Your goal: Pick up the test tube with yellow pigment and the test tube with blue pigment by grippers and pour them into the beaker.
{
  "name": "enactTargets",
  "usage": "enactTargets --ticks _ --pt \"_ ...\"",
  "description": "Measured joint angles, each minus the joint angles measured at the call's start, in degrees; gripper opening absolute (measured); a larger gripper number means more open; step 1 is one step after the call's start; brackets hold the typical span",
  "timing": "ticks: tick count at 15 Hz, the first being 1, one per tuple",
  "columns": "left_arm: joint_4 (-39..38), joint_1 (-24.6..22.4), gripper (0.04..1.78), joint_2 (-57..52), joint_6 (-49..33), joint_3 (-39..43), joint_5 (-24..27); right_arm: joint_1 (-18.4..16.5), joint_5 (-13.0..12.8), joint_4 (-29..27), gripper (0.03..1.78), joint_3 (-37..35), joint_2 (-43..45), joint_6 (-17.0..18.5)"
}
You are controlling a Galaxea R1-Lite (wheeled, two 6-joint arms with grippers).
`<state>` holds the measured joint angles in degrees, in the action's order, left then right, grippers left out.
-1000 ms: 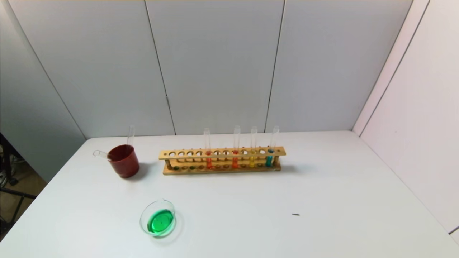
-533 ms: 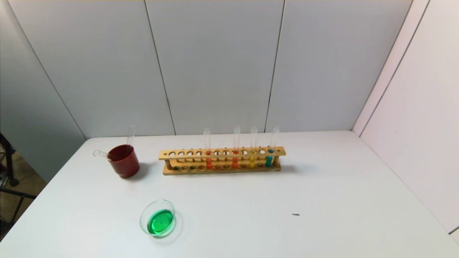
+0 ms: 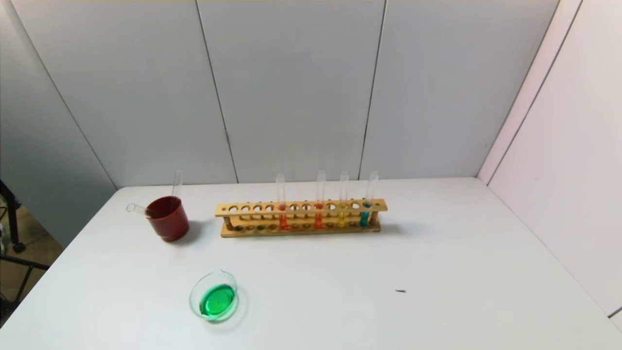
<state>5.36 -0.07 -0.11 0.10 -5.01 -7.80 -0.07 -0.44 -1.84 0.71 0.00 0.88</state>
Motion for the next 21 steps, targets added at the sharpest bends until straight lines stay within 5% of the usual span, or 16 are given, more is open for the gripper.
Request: enactTargets --ticks 7,21 --pt "-5.5 -0.1 1.74 0.0 2.0 4.4 8.0 0.0 0.0 0.0 1.7 0.0 0.0 0.0" --pt "-5.8 -0.1 1.74 0.0 -0.3 5.0 8.1 0.0 0.0 -0.3 1.7 0.0 0.0 -0.8"
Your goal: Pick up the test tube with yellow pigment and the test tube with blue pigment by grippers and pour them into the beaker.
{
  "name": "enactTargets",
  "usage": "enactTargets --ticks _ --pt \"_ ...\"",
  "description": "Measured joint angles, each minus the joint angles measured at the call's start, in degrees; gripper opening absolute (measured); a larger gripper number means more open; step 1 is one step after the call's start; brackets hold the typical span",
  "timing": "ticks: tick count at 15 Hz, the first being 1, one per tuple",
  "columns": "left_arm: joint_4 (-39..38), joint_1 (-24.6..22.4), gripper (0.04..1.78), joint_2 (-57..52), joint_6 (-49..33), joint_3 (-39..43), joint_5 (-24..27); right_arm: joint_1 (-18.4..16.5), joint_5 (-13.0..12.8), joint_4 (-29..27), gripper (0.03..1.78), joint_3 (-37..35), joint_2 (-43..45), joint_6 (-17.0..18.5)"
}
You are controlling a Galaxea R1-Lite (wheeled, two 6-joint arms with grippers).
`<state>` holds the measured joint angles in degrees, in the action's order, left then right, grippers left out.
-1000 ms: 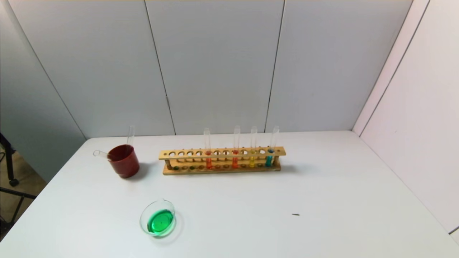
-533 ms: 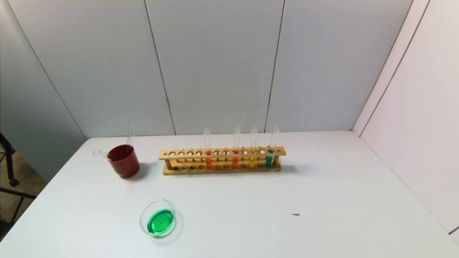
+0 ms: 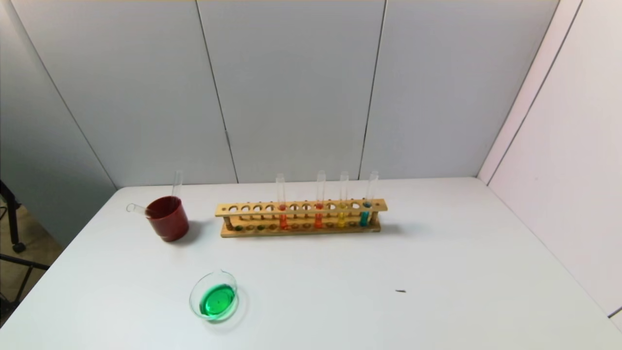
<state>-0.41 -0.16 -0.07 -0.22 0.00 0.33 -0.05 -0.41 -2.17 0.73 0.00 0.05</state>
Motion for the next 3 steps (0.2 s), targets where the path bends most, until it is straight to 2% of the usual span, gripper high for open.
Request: enactTargets --ticks 3 --pt "0.0 0.0 1.74 0.0 0.0 0.0 0.0 0.0 0.0 0.3 1.7 0.0 0.0 0.5"
